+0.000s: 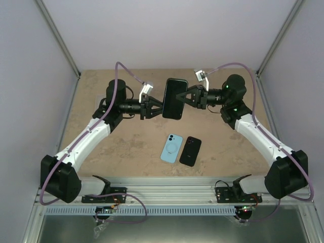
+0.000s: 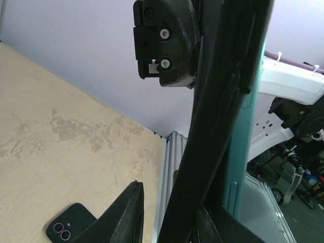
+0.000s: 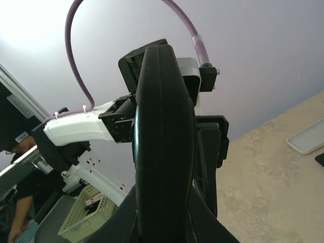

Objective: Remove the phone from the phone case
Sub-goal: Remove the phone case from the phone.

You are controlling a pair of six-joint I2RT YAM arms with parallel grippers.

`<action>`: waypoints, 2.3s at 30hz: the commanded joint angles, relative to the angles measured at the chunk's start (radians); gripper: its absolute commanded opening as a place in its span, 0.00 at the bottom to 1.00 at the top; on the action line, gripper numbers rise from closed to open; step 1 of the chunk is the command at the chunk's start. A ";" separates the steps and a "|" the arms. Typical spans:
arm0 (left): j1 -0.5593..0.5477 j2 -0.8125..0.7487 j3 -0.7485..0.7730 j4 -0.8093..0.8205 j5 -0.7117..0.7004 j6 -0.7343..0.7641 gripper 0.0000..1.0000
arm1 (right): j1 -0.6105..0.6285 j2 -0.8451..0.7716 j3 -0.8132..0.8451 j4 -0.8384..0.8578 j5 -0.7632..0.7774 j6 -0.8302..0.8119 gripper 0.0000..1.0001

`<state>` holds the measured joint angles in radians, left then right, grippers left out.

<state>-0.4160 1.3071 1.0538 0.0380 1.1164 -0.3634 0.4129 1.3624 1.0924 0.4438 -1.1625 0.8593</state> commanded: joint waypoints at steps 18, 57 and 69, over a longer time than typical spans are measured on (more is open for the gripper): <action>0.003 0.025 0.088 0.189 0.024 -0.089 0.35 | 0.164 -0.009 -0.079 -0.213 -0.224 -0.142 0.00; 0.049 -0.010 -0.130 0.521 -0.077 -0.518 0.00 | -0.053 0.013 0.273 -0.655 0.066 -0.540 0.72; 0.092 0.043 -0.135 0.608 -0.116 -0.702 0.00 | -0.021 -0.029 0.381 -0.856 0.389 -1.013 0.73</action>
<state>-0.3286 1.3342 0.9104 0.5381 1.0142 -0.9756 0.3695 1.3525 1.4281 -0.3260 -0.9295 0.0753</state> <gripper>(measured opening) 0.113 0.727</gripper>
